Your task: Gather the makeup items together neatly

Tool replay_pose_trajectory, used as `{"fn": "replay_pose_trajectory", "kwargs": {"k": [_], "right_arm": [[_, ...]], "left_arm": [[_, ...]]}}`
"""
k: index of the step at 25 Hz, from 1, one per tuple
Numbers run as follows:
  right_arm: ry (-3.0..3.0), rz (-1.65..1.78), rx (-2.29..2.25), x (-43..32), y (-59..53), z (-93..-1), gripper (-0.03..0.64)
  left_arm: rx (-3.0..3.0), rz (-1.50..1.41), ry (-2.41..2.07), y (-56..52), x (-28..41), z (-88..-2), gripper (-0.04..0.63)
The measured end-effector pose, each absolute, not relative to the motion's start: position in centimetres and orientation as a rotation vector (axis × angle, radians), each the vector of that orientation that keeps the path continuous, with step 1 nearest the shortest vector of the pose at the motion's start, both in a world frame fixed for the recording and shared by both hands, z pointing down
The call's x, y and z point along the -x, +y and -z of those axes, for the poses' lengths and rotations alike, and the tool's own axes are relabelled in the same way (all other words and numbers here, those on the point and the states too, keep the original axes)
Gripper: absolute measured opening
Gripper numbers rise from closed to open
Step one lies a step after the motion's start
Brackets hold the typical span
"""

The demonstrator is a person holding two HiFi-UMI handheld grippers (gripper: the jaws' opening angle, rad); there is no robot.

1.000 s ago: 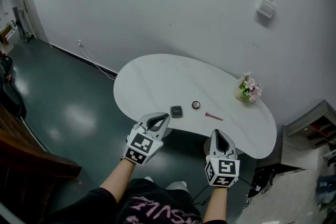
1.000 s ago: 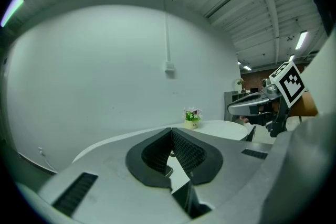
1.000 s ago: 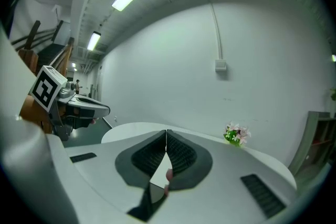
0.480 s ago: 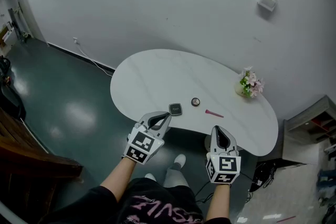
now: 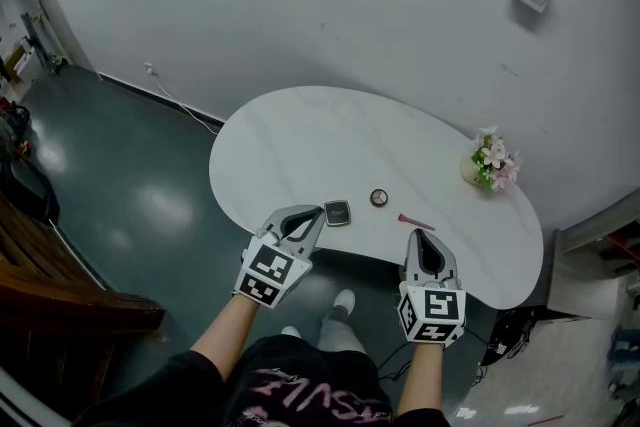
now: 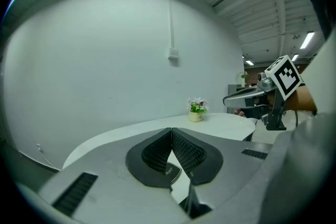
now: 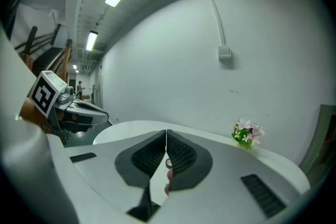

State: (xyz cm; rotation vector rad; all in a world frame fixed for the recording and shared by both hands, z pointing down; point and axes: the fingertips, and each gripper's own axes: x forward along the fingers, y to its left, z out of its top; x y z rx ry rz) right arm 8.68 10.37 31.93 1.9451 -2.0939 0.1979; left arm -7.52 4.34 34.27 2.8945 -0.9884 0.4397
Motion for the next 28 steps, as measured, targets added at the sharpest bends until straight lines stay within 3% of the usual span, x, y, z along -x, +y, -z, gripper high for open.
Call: {"fn": "replay_pose_trajectory", "kwargs": {"k": [28], "right_arm": [[-2.302,-0.33,-1.798,-17.1,-3.1,-34.2,0.063]], "left_arm": [[-2.783,-0.656,-1.185,-6.2,0.8,-35.6,0.012]]}}
